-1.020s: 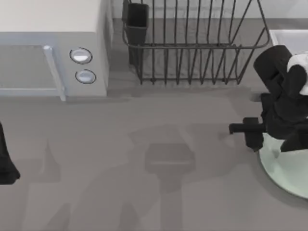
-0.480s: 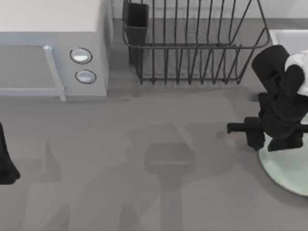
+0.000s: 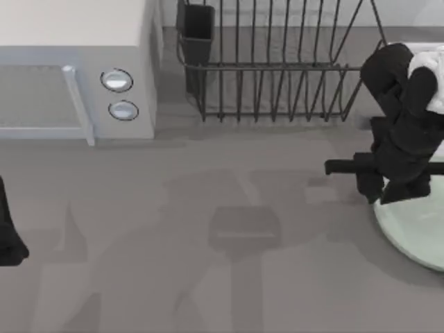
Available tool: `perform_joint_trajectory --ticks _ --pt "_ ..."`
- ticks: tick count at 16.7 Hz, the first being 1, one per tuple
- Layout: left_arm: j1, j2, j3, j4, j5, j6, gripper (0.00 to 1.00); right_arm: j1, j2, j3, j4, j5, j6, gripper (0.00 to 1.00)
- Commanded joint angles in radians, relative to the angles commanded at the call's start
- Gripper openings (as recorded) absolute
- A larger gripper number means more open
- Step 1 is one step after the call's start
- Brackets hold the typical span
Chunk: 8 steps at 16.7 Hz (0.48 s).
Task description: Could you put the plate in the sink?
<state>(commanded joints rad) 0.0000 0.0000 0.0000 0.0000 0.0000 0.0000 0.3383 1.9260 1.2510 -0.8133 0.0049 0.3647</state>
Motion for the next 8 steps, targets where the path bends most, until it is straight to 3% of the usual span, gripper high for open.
perform_joint_trajectory --ticks 8 --pt "0.000 0.000 0.000 0.000 0.000 0.000 1.00 -0.004 -0.002 0.602 -0.620 -0.001 -0.004 0.00"
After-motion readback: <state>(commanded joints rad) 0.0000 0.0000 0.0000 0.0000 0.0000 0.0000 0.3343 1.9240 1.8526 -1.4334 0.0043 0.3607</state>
